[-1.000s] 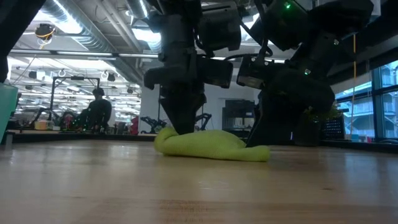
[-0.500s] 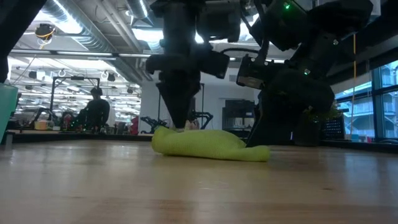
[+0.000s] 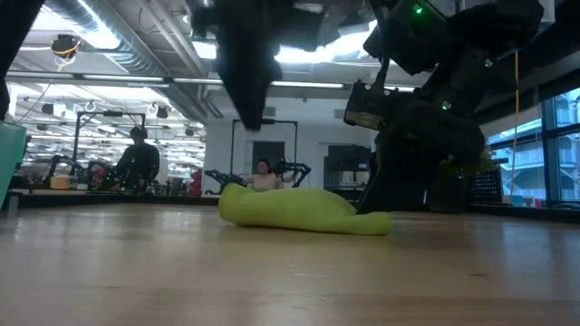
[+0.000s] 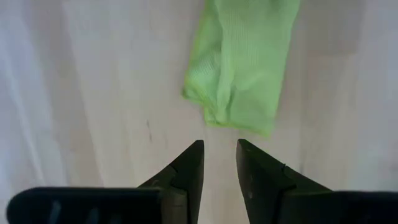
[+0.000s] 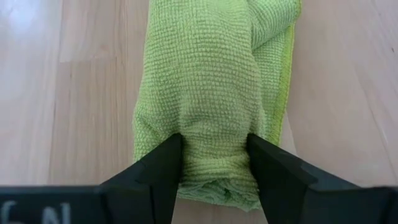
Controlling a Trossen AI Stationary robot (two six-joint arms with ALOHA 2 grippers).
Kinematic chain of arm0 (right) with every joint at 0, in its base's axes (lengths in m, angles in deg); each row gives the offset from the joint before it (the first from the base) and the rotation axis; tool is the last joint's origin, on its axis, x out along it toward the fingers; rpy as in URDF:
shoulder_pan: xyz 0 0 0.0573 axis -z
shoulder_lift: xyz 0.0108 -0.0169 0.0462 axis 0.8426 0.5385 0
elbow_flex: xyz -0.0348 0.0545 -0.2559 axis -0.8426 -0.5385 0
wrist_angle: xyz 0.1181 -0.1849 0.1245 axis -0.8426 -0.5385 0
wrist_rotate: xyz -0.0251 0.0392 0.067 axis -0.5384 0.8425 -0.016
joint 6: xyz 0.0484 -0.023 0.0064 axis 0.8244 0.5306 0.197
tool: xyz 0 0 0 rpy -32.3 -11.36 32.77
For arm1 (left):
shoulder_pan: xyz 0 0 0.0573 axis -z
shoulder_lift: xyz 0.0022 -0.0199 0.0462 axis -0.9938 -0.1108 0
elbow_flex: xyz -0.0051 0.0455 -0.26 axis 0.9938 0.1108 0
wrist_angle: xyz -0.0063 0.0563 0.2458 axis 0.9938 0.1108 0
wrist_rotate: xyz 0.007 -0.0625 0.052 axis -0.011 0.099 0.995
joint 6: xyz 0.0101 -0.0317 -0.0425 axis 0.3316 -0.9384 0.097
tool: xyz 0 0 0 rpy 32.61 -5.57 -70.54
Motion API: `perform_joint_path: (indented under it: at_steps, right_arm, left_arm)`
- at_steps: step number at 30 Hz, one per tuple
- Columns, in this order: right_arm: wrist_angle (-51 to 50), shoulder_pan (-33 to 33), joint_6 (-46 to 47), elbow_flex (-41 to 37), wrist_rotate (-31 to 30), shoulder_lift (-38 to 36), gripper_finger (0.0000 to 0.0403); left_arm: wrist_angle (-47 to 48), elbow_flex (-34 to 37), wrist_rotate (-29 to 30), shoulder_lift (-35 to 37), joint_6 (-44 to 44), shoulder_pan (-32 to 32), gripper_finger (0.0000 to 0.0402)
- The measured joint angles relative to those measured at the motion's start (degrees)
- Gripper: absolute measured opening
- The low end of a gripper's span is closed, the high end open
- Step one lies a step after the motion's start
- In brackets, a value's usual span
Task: Roll microfiber towels into tight, uniform cylinder then place into a basket
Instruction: Roll the yellow green microfiber towel
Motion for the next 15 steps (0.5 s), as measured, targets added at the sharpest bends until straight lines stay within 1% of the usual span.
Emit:
perform_joint_path:
  at_steps: [4, 9, 13, 15]
  right_arm:
    - [0.45, 0.0, -0.07, 0.05, 0.0, 0.08, 0.0184]
    - [0.62, 0.0, -0.1, 0.07, 0.04, 0.08, 0.0184]
    - [0.63, -0.01, -0.11, 0.07, 0.02, 0.08, 0.0184]
    - [0.65, -0.02, -0.11, 0.07, 0.0, 0.08, 0.0184]
  left_arm:
    - [0.53, 0.12, 0.23, 3.93, -2.89, 1.21, 0.0089]
    - [0.2, 1.87, 0.35, 6.46, -5.01, 3.41, 0.0089]
    - [-0.54, 4.98, 0.45, 6.96, -6.14, 5.12, 0.0089]
    - [-3.31, 7.57, 0.58, 7.32, -5.97, 5.82, 0.0089]
